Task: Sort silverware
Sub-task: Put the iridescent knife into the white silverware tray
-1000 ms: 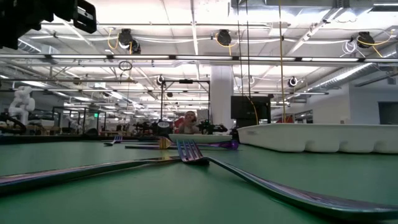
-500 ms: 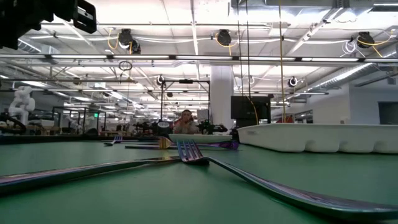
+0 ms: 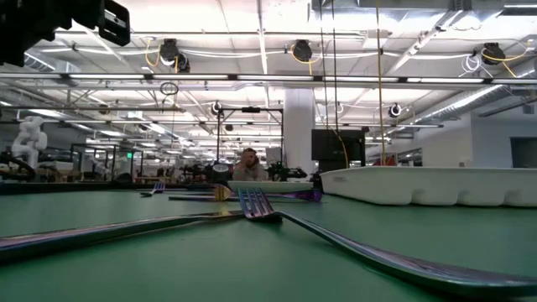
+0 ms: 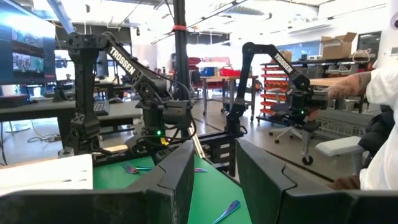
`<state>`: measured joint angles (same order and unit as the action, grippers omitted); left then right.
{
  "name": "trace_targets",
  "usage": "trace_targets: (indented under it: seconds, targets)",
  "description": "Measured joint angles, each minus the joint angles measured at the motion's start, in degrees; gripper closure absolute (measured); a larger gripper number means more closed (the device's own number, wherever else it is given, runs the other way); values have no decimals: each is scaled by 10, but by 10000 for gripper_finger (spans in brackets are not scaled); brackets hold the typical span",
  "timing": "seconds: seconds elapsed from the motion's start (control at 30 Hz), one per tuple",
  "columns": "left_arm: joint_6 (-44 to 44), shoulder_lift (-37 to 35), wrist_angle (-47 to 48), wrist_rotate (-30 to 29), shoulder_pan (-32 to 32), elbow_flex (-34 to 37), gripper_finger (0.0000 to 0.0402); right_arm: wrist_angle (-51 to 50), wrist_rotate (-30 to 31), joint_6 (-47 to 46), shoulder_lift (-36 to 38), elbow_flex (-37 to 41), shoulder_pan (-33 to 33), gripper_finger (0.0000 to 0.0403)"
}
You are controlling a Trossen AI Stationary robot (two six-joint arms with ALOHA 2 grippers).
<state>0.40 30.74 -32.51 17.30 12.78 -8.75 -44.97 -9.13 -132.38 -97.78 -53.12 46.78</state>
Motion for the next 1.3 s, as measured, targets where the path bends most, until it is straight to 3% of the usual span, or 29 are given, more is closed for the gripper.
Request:
trace_targets:
  seconds: [0.2, 0.6, 1.3]
  targets:
    - [0, 0, 0, 0, 0, 0, 281, 3, -2, -1, -1, 0, -13, 281]
    - [0, 0, 0, 0, 0, 0, 281, 8, 9, -1, -2, 1, -26, 342]
    - [0, 0, 0, 0, 0, 0, 281, 3, 17, -2, -15, 0, -27, 354]
